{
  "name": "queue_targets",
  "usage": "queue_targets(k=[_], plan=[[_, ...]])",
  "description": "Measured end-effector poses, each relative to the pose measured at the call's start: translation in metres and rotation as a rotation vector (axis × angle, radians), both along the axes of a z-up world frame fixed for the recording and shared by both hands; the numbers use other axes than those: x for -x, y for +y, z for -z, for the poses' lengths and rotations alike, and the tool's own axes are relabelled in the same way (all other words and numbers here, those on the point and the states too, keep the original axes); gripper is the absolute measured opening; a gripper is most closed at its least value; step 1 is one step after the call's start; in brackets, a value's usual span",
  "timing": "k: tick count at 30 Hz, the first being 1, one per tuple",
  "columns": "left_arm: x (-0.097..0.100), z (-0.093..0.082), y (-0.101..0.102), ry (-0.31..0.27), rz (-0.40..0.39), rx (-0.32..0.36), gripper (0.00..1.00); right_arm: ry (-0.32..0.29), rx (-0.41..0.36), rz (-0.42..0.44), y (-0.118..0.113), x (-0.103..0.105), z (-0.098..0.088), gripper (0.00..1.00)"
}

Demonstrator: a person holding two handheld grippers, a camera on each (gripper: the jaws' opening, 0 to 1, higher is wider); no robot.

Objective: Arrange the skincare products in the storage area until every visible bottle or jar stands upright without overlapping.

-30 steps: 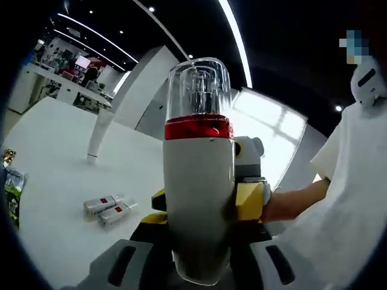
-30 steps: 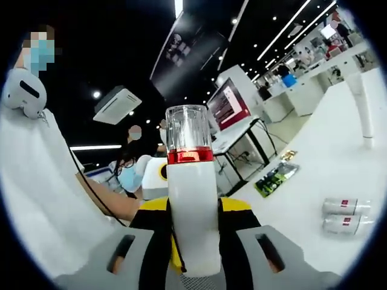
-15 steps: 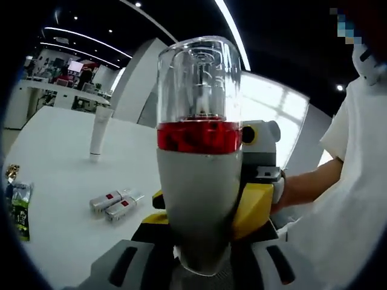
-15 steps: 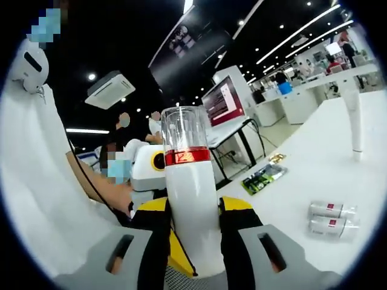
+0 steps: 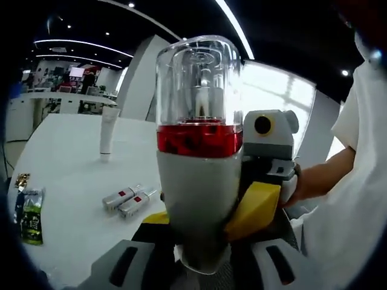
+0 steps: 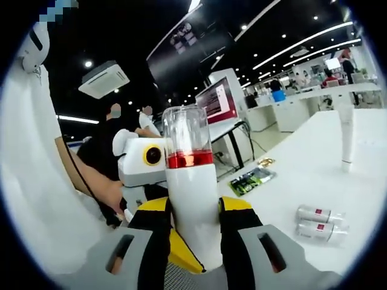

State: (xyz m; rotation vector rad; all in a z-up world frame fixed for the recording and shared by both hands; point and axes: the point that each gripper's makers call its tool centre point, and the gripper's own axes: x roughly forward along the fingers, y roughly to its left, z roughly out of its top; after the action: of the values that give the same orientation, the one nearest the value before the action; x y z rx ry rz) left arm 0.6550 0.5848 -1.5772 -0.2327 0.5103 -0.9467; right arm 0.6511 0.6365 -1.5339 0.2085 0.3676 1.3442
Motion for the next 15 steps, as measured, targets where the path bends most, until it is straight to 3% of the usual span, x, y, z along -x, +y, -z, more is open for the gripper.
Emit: queue_targets(k=[6,15], plan=[[-0.001,0.006,0.006,-0.023,-0.025,-0.070,0.34,-0.029,0.031,0.026,0.002,0.002,0.003,0.29],[-0.002,0.013,0.014,-0.064,-0.058,-0.171,0.34,-0.142,0.106,0.098,0.003,0.003,0.004,0.29]])
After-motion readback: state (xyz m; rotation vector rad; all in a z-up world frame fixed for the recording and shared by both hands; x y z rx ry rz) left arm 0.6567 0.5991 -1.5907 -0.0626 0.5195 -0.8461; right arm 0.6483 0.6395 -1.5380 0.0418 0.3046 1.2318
